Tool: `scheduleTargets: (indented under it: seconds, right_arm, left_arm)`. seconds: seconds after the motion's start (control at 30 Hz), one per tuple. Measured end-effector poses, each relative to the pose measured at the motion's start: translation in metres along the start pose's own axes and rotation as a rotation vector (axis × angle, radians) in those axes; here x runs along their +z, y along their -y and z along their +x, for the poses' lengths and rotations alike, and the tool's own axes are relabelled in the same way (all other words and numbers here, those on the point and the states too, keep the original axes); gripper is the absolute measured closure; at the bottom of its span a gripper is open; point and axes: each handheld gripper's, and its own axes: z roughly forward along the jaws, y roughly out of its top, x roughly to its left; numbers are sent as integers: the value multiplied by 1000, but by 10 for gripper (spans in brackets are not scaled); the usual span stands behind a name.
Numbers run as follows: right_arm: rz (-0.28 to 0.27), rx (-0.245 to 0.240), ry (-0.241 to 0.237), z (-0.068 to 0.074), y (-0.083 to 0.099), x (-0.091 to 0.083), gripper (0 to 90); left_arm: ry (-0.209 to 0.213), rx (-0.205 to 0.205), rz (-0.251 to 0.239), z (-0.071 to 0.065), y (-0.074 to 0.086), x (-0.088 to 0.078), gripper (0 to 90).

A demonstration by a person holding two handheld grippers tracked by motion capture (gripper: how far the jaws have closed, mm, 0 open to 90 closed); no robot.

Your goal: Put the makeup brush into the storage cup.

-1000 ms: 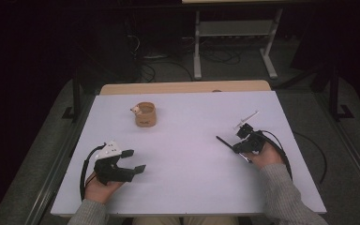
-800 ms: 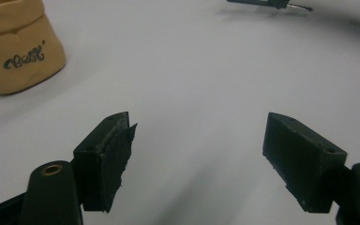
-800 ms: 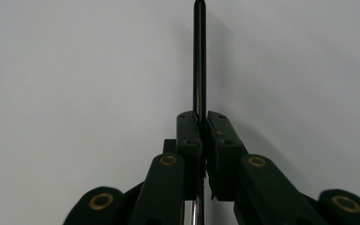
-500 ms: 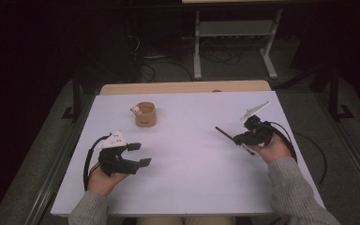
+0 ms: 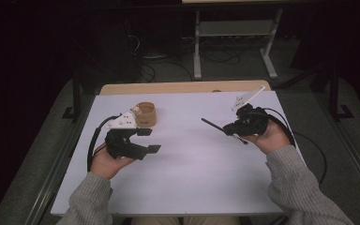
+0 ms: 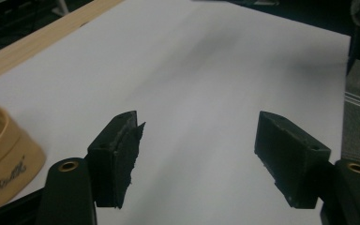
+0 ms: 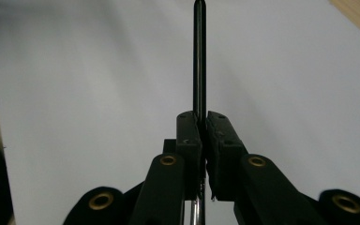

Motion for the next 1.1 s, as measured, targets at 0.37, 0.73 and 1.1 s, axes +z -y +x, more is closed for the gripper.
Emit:
scheduleTargets:
  seconds: [0.37,0.73,1.1]
  right_arm:
    - [13,-114,-57,14,-10,14,833]
    - [16,-182,-142,32,-24,23,833]
    - [42,-285,-239,60,-40,53,834]
  left_arm:
    - [33,59,68,-4,-18,12,318]
    - [75,97,112,-10,-23,22,330]
    - [128,164,206,-20,-27,40,397]
